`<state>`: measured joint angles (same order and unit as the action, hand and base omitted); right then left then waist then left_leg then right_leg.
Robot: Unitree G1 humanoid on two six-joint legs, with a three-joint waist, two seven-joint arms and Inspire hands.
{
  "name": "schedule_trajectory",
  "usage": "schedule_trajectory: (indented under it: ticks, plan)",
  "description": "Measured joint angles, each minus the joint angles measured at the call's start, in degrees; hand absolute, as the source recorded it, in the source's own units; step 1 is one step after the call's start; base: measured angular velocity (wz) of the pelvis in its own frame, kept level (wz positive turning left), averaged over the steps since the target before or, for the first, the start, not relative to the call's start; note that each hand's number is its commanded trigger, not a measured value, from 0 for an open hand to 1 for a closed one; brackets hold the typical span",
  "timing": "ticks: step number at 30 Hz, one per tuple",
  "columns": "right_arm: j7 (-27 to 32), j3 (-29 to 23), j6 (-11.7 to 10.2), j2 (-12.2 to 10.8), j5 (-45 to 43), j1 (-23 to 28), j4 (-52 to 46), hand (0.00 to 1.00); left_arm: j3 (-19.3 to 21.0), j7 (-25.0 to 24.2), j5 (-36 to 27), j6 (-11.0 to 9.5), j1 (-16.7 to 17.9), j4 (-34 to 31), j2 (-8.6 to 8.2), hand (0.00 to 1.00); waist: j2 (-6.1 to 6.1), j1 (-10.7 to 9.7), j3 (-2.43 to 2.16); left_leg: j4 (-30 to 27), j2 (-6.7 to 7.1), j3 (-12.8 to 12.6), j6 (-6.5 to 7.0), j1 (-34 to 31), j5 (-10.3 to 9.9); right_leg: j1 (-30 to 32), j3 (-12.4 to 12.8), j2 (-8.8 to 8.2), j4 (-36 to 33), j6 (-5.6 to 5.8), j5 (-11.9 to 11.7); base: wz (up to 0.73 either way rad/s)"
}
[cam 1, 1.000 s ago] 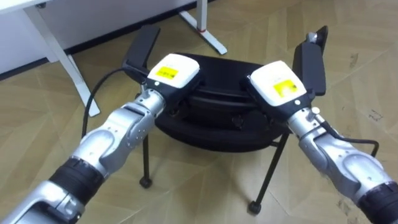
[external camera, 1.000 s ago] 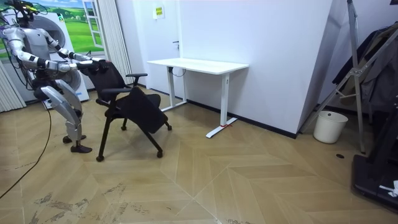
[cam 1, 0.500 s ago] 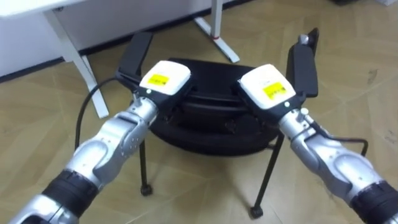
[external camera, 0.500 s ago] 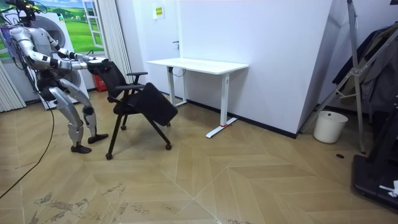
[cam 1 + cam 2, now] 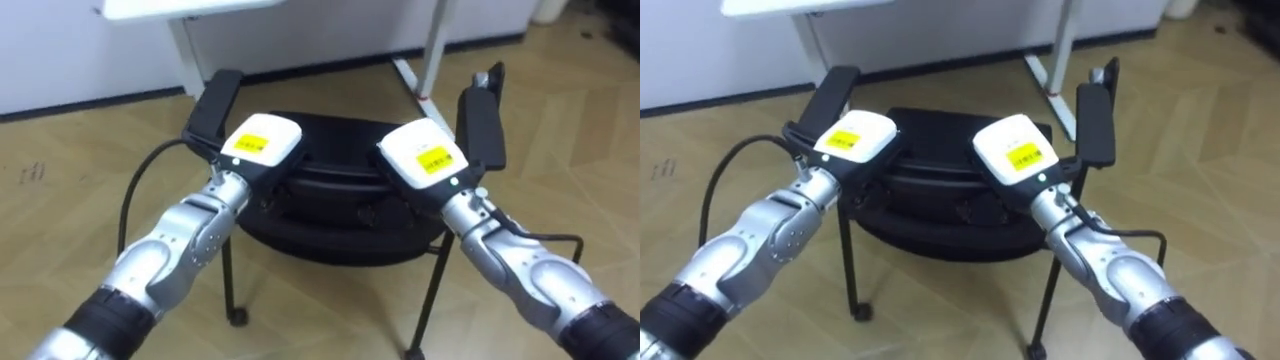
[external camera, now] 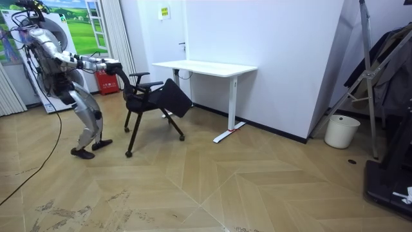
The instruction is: Push chair
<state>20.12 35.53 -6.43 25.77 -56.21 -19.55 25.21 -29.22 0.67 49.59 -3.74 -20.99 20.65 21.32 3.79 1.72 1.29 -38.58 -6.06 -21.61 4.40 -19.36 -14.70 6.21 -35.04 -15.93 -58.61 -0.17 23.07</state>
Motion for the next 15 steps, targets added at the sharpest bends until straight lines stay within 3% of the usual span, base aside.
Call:
schedule_trajectory:
  ticks: [1, 2, 3, 4, 5, 6, 8, 9, 10, 11, 12, 13, 14, 15]
  plan:
    - [0.0, 0.1, -0.1, -0.1, 0.0, 0.0, 0.2, 1.00, -0.2, 0.0, 0.0, 0.1, 0.1, -0.1, -0.01, 1.00, -0.24, -0.1, 0.01, -0.4, 0.13, 0.9, -0.24, 0.1, -0.5, 0.3, 1.2, 0.33, -1.0, -0.48, -1.1, 0.55]
    - [0.1, 0.2, -0.1, -0.1, 0.0, 0.0, 0.3, 1.00, -0.4, -0.1, 0.0, 0.5, 0.2, -0.4, -0.18, 1.00, -0.64, -0.2, 0.07, -0.3, 1.18, 3.3, -0.16, 0.1, -1.2, 1.2, 2.7, 0.57, -3.0, -1.20, -3.9, 0.50]
    - [0.6, 0.3, -0.2, 0.0, 0.0, 0.0, 0.6, 1.00, -0.5, -0.3, 0.1, 0.8, 0.2, -0.4, -0.43, 1.00, -1.67, -0.2, 0.06, -0.1, 1.84, 6.6, -0.11, 0.1, -1.4, 2.0, 3.8, 1.43, -4.3, -1.16, -7.7, 0.48]
    - [0.9, 0.3, -0.4, 0.0, 0.0, 0.1, 1.1, 1.00, -0.7, -0.4, 0.1, 1.0, 0.2, -0.3, -0.60, 1.00, -2.41, -0.2, 0.08, 0.0, 1.65, 8.3, -0.17, 0.3, -1.5, 2.4, 4.3, 2.17, -4.8, -0.79, -10.2, 0.45]
    - [1.5, 0.3, -0.7, 0.0, 0.0, 0.2, 2.2, 1.00, -1.1, -0.3, 0.1, 1.1, 0.2, -0.2, -0.50, 1.00, -3.76, -0.2, 0.70, 0.6, 1.93, 11.3, -0.41, 1.3, -1.7, 3.7, 5.3, 3.15, -6.1, -0.07, -12.2, 0.16]
    - [1.9, 0.3, -0.6, -0.4, -0.4, 0.1, 2.4, 1.00, -1.1, -0.1, 0.1, 1.0, 0.4, -0.3, -0.15, 1.00, -3.68, 0.7, 0.58, 1.2, 1.98, 11.9, -0.67, 1.7, -1.9, 6.5, 6.7, 2.89, -6.3, 0.73, -7.6, 0.00]
    - [2.0, 0.3, -0.4, -1.2, -1.2, -0.7, 3.1, 1.00, -0.6, 0.0, 0.1, 0.9, 0.4, 0.0, -0.10, 1.00, -3.96, 1.7, 0.84, 1.8, 1.97, 13.1, -0.99, 2.7, -2.1, 10.9, 8.4, 2.10, -3.7, 0.47, -3.4, 0.17]
    - [2.0, 0.3, -0.4, -1.5, -1.7, -0.8, 3.2, 1.00, -0.2, 0.0, 0.1, 0.9, 0.4, 0.1, -0.07, 1.00, -4.02, 1.6, 0.93, 1.8, 1.99, 14.2, -1.43, 3.1, -2.4, 13.3, 9.9, 1.04, 0.9, 0.74, -3.2, 0.50]
    - [2.0, 0.3, -0.3, -1.7, -1.7, -0.8, 3.2, 1.00, -0.2, 0.1, 0.1, 0.8, 0.4, 0.2, 0.11, 1.00, -3.81, 1.7, 0.86, 1.6, 1.99, 14.6, -1.68, 3.2, -2.6, 14.3, 10.7, 0.43, 4.1, 1.00, -3.4, 0.60]
    - [2.0, 0.3, -0.2, -2.2, -2.0, -0.8, 2.9, 1.00, 0.0, 0.4, 0.0, 0.3, 0.5, 0.2, 0.71, 1.00, -3.24, 1.7, 0.91, 0.3, 1.87, 15.8, -2.57, 3.4, -3.7, 15.4, 12.5, -0.34, 11.9, 1.55, -4.7, 0.47]
    - [1.6, 0.3, -0.3, -3.0, -2.2, -0.6, 2.9, 1.00, 0.0, 0.4, 0.1, -0.5, 0.5, 0.0, 1.84, 1.00, -2.25, 1.7, 1.03, -2.1, 1.50, 16.4, -3.69, 3.5, -5.6, 15.7, 13.7, -1.00, 18.8, 2.12, -7.6, 0.39]
    - [1.6, 0.2, -0.4, -3.4, -2.2, -0.4, 3.0, 1.00, 0.1, 0.4, 0.2, -0.5, 0.8, -0.3, 2.18, 1.00, -2.30, 1.7, 1.16, -4.2, 0.70, 16.7, -4.45, 3.1, -7.0, 15.4, 13.6, -1.05, 18.6, 2.09, -9.3, 0.13]
    - [1.5, -0.1, -0.2, -3.9, -2.2, -0.2, 2.6, 1.00, 0.8, 0.2, 0.6, -0.6, 1.0, -0.7, 2.30, 1.00, -2.43, 2.4, 0.48, -7.7, -1.56, 16.7, -6.45, 2.9, -9.3, 14.6, 12.8, 0.49, 17.6, 0.10, -11.3, -0.10]
    - [1.0, -0.2, -0.3, -3.7, -1.5, -0.6, 2.8, 1.00, 0.9, 0.2, 0.6, -0.5, 1.0, -1.0, 2.04, 1.00, -3.10, 3.2, 0.42, -8.7, -3.58, 16.3, -7.58, 2.9, -10.4, 14.5, 12.1, 1.62, 16.8, -1.28, -10.3, -0.21]
